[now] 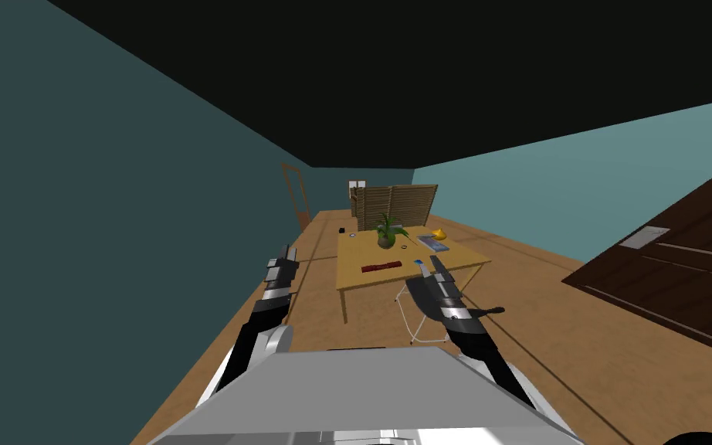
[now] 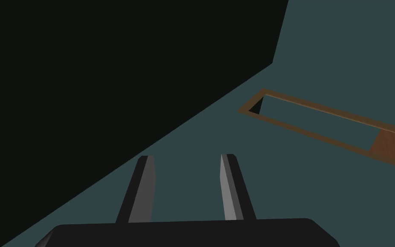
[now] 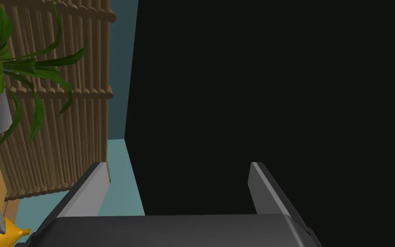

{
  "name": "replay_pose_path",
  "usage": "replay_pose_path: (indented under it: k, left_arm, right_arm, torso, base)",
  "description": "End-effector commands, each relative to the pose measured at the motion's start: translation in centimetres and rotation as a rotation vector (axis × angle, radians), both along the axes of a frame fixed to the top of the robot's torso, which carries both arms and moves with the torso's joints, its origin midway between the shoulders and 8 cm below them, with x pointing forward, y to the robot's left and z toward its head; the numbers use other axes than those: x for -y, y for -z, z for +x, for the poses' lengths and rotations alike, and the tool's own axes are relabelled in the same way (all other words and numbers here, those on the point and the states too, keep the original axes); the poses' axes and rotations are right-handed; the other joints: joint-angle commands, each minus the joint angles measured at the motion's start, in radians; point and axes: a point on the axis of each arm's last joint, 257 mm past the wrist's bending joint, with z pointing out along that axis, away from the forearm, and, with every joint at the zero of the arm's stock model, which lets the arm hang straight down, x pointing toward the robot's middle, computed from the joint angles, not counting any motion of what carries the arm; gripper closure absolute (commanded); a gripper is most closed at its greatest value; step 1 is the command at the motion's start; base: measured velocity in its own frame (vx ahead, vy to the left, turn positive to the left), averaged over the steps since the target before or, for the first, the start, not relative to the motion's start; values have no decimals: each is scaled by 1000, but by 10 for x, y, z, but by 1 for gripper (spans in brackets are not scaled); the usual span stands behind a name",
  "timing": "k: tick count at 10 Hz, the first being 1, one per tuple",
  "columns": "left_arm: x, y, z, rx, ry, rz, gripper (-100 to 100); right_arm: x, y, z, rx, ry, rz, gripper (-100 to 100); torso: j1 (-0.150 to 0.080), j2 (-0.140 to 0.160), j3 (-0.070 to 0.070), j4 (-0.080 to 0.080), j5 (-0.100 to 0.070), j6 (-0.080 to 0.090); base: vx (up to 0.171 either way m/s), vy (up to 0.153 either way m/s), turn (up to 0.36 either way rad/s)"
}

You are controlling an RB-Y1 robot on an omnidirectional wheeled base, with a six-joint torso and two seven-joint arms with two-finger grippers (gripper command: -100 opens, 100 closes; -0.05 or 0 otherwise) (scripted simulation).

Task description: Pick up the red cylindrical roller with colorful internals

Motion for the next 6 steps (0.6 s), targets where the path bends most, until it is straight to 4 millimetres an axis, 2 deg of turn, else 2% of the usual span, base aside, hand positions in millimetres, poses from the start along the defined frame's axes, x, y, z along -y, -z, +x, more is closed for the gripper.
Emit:
replay_pose_path:
  k: [1, 3, 4, 6]
  left_arm:
    - [0, 0, 0, 0, 0, 0, 0]
    - [0, 0, 0, 0, 0, 0, 0]
    - [0, 0, 0, 0, 0, 0, 0]
    - [0, 0, 0, 0, 0, 0, 0]
  right_arm:
    - [7, 34, -2, -94, 1, -65, -100]
    - [15, 85, -12, -224, -4, -158, -100]
    - [17, 90, -12, -234, -1, -157, -100]
    - [25, 140, -29, -361, -12, -250, -100]
  torso:
    - [0, 0, 0, 0, 0, 0]
    - [1, -2, -1, 0, 0, 0]
    - [1, -3, -2, -1, 0, 0]
    - [-2, -4, -2, -1, 0, 1]
  base:
    - [-62, 83, 340]
    - [-30, 83, 371]
    - [-13, 43, 132]
    - [-8, 45, 331]
